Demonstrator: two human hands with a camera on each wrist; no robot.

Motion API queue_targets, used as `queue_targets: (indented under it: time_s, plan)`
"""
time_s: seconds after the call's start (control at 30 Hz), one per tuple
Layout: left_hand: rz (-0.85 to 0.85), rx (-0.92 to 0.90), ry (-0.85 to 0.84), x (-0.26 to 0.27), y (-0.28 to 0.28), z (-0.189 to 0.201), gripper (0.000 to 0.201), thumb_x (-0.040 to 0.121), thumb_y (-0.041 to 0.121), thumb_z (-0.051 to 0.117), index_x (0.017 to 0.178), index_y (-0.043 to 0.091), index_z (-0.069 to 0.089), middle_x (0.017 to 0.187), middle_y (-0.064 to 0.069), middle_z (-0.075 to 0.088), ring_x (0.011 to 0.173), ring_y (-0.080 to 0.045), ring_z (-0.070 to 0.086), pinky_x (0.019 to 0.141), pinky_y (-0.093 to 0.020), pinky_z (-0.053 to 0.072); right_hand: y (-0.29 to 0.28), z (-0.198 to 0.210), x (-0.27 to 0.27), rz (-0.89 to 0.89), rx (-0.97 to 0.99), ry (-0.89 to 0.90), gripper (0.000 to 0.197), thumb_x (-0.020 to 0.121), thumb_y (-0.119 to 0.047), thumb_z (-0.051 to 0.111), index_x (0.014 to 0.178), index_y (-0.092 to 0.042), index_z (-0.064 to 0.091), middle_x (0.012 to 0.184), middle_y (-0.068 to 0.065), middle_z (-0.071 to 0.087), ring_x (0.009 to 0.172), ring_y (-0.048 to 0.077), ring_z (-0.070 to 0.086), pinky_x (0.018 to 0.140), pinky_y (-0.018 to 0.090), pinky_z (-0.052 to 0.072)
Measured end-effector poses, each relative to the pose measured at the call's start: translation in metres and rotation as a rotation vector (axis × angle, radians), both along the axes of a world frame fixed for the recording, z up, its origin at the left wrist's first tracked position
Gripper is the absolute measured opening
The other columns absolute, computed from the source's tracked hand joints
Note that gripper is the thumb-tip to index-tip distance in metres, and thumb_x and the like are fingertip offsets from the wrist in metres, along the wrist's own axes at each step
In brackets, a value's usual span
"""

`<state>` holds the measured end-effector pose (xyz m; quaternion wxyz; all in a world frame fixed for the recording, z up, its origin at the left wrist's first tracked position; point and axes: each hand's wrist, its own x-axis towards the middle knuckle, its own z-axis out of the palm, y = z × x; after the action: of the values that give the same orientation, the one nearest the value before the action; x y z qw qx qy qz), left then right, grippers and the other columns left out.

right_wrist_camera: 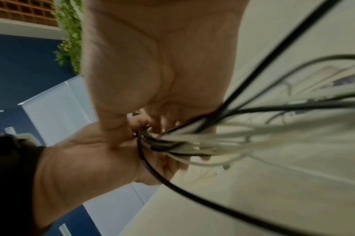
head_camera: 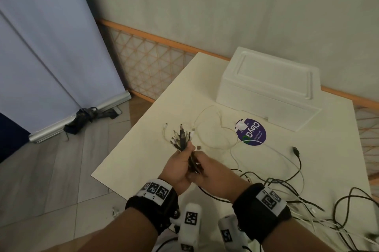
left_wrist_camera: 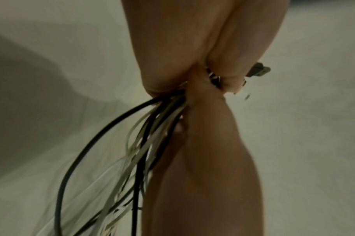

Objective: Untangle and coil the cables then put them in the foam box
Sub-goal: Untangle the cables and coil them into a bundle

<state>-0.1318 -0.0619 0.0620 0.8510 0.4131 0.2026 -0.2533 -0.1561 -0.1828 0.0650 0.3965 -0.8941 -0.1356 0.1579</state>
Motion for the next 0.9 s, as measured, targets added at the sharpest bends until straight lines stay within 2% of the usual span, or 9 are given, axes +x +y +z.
queue_targets:
  time_s: [0.07, 0.13, 0.2, 0.33, 0.53, 0.7, 0.77, 0.83, 0.9]
  plan:
    - [0.049, 0.022, 0.056, 0.002, 0.002, -0.002, 0.024, 0.099, 0.029, 0.047, 0.104, 0.008, 0.059, 0.078, -0.003, 0.070, 0.073, -0.017, 0.067, 0.070, -0.035, 0.054, -0.004, -0.005, -0.005, 0.078, -0.116, 0.131, 0.052, 0.085, -0.043, 0.061, 0.127, -0.022, 0.039, 0.109, -0.001, 0.060, 0.091, 0.014, 0.057, 0.075, 0.028, 0.045]
    - [0.088, -0.033, 0.150, 0.003, 0.004, -0.005, 0.022, 0.099, 0.032, 0.049, 0.088, 0.015, 0.057, 0.072, -0.001, 0.064, 0.078, -0.019, 0.065, 0.076, -0.040, 0.050, -0.013, -0.008, -0.006, 0.125, -0.371, 0.046, 0.049, 0.081, -0.035, 0.062, 0.123, -0.022, 0.041, 0.106, 0.003, 0.062, 0.093, 0.022, 0.059, 0.072, 0.031, 0.044]
    - [0.142, -0.027, 0.202, 0.006, 0.009, -0.010, 0.030, 0.097, 0.031, 0.052, 0.071, 0.017, 0.050, 0.054, 0.001, 0.046, 0.059, -0.016, 0.057, 0.070, -0.037, 0.046, -0.027, -0.011, -0.009, 0.109, -0.522, -0.043, 0.042, 0.078, -0.025, 0.058, 0.117, -0.025, 0.042, 0.097, 0.003, 0.063, 0.090, 0.026, 0.061, 0.067, 0.031, 0.041]
    - [0.283, 0.042, 0.200, 0.015, 0.027, -0.011, 0.028, 0.091, 0.009, 0.061, 0.068, 0.014, 0.046, 0.047, 0.004, 0.021, 0.035, -0.012, 0.024, 0.054, -0.031, 0.037, -0.063, -0.015, -0.023, 0.034, -0.684, 0.027, 0.023, 0.077, -0.032, 0.054, 0.098, -0.025, 0.051, 0.095, -0.003, 0.061, 0.092, 0.021, 0.058, 0.072, 0.030, 0.042]
    - [0.480, 0.121, 0.232, 0.043, 0.080, -0.020, 0.030, 0.094, 0.016, 0.057, 0.067, 0.016, 0.042, 0.043, 0.005, 0.020, 0.032, -0.014, 0.018, 0.045, -0.025, 0.032, -0.145, -0.025, -0.061, -0.196, -0.816, 0.266, 0.023, 0.069, -0.033, 0.048, 0.092, -0.032, 0.052, 0.090, -0.013, 0.057, 0.102, 0.013, 0.060, 0.082, 0.027, 0.045]
    - [0.496, 0.130, 0.275, 0.045, 0.086, -0.032, 0.036, 0.094, 0.031, 0.059, 0.065, 0.019, 0.041, 0.042, 0.006, 0.022, 0.032, -0.013, 0.020, 0.046, -0.026, 0.030, -0.159, -0.014, -0.057, -0.226, -1.010, 0.228, 0.026, 0.073, -0.038, 0.051, 0.098, -0.036, 0.048, 0.101, -0.013, 0.058, 0.107, 0.010, 0.057, 0.087, 0.032, 0.039]
    - [0.455, 0.155, 0.287, 0.051, 0.090, -0.034, 0.038, 0.094, 0.033, 0.059, 0.065, 0.019, 0.040, 0.041, 0.005, 0.022, 0.031, -0.013, 0.021, 0.045, -0.027, 0.032, -0.168, -0.009, -0.054, -0.248, -1.069, 0.377, 0.053, 0.065, -0.051, 0.063, 0.113, -0.039, 0.047, 0.115, -0.012, 0.055, 0.115, 0.014, 0.051, 0.092, 0.038, 0.036]
    - [0.409, 0.170, 0.302, 0.057, 0.095, -0.037, 0.041, 0.094, 0.035, 0.060, 0.064, 0.018, 0.038, 0.041, 0.005, 0.024, 0.033, -0.013, 0.025, 0.049, -0.029, 0.037, -0.172, 0.000, -0.045, -0.274, -1.023, 0.527, 0.102, 0.050, -0.072, 0.070, 0.138, -0.037, 0.032, 0.140, -0.007, 0.043, 0.130, 0.021, 0.037, 0.103, 0.047, 0.029]
    - [0.356, 0.183, 0.317, 0.059, 0.095, -0.040, 0.041, 0.093, 0.035, 0.060, 0.064, 0.017, 0.039, 0.043, 0.003, 0.028, 0.040, -0.013, 0.030, 0.059, -0.032, 0.045, -0.152, 0.014, -0.023, -0.270, -0.875, 0.410, 0.124, 0.039, -0.093, 0.056, 0.145, -0.037, 0.023, 0.149, -0.007, 0.032, 0.136, 0.022, 0.029, 0.109, 0.048, 0.024]
